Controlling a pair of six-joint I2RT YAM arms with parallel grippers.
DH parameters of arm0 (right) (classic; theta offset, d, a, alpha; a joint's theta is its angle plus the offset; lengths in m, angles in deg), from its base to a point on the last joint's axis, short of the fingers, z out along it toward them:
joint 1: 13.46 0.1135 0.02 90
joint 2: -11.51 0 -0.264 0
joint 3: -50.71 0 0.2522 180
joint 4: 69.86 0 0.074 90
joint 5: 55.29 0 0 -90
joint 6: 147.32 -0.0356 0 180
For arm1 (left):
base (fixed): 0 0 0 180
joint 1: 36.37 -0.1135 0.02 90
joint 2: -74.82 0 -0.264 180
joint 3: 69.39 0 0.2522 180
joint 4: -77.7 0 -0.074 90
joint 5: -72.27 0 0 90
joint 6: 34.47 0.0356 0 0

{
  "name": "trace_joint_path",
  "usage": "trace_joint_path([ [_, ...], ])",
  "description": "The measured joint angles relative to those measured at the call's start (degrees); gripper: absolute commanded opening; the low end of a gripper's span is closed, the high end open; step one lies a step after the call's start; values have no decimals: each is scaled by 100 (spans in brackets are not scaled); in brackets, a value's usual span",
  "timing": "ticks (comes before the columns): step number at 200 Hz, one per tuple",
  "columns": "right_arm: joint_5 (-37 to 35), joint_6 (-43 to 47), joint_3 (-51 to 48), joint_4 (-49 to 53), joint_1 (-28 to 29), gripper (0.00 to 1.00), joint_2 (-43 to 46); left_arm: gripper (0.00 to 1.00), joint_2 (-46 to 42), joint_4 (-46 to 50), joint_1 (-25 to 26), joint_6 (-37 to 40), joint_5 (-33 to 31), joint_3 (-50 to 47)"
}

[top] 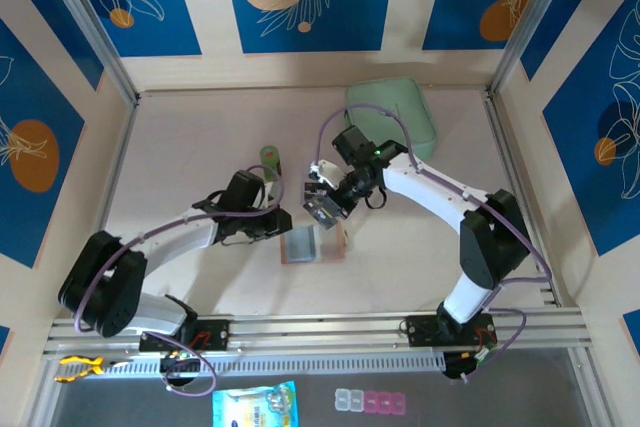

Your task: Take the credit cards out of the card holder

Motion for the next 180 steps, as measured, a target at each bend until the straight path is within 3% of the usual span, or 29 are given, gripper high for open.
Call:
trace_joint_path([
  [31, -269, 1287, 699, 527, 9, 0, -577, 18, -262, 44, -155, -11, -2, -164],
  [71, -439, 2227, 1888, 1263, -195, 0, -1329, 19, -654, 223, -284, -11, -42, -407],
  [124, -584, 2822, 3344, 2065, -476, 0, -2026, 20, -968, 407, -348, -17, -129, -586],
  [180, -717, 3154, 4146, 2511, -533, 0, -2603, 20, -1252, 667, -376, -17, -225, -619],
])
